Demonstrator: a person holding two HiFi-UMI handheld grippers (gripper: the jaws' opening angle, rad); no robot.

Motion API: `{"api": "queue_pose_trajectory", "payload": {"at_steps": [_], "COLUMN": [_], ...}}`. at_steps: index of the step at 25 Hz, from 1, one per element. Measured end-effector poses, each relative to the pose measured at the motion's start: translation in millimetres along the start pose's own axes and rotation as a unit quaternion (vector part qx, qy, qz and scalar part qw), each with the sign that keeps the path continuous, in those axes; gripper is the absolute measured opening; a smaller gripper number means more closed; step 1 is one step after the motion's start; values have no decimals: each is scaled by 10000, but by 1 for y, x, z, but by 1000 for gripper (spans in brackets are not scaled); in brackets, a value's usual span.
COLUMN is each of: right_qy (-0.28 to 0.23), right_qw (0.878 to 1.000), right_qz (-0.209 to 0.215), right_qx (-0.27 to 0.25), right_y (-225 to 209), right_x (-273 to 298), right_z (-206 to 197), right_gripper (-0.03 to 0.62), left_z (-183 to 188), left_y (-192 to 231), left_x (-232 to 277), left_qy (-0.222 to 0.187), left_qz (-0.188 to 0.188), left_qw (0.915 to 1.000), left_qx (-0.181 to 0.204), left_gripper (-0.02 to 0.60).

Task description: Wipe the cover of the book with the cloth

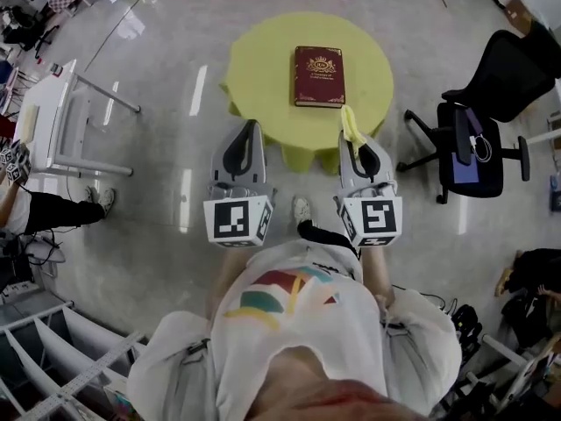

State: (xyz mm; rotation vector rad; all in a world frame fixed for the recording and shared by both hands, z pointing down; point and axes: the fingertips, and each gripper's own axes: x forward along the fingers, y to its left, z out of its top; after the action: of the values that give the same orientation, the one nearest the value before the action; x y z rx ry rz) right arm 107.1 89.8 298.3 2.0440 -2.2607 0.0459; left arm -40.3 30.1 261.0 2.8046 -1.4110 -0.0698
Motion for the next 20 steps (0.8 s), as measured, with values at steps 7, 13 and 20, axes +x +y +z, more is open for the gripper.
{"api": "queue_pose_trajectory", "payload": {"at_steps": [7,13,20], "right_qy": [303,305,-23], "right_qw": [9993,9992,9998], "right_qz": [159,167,-127], "right_qx": [164,208,157], "right_y": [-46,-66,-75], "right_x": [67,95,103], "right_z": [-17,-13,13], "right_gripper": [32,31,31], "left_z": [-26,-31,-17], "left_y": [0,-4,-9], "left_x": [96,128,148], "left_qy": [270,412,184], "left_qz": [-110,-205,-439], "left_qw": [9996,9989,9988], "left_qx": [-31,-51,-88], "left_gripper": [18,18,18]}}
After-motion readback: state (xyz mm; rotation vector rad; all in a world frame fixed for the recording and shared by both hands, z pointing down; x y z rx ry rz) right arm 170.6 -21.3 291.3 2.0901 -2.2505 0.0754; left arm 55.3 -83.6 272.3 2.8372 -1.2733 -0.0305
